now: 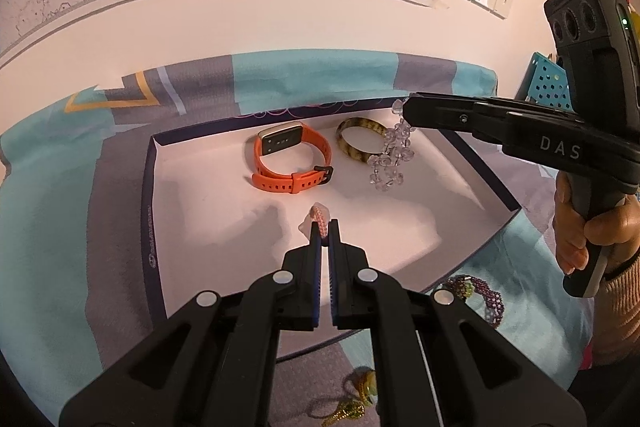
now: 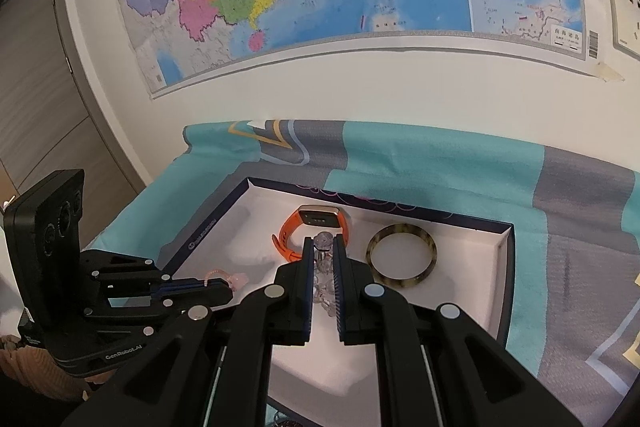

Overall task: Organize jewelry
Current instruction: 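Open the right tool to drop the bracelet while the left tool releases the pendant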

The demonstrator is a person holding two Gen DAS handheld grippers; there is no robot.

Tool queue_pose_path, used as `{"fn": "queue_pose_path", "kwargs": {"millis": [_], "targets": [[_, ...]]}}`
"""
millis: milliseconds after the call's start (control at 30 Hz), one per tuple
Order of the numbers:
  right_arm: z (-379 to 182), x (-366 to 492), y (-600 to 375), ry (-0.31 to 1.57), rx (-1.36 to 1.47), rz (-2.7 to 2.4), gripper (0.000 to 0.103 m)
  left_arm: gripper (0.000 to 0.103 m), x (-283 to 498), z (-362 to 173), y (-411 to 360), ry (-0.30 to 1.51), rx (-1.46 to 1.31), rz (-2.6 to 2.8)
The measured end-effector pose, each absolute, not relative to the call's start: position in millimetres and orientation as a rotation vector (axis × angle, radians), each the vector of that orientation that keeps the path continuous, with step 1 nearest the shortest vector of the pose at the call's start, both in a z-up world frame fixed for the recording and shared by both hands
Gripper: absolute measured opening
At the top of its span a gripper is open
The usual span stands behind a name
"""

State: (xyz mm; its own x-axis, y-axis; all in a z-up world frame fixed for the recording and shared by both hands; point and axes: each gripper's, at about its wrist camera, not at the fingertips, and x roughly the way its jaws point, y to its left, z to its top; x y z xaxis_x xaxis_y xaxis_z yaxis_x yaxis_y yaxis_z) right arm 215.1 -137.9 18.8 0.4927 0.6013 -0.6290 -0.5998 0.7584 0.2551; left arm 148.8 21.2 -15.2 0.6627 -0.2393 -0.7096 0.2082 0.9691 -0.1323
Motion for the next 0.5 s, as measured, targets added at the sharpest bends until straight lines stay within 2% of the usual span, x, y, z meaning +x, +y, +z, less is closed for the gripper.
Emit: {"fn": "queue_pose_path", "kwargs": {"millis": [500], "targets": [[11.3,225.8,-132.5,0.787,0.001,0.728,0.008,0.004,164.5,-20.4,19.7,0.838,-0.039,-0.244]]}}
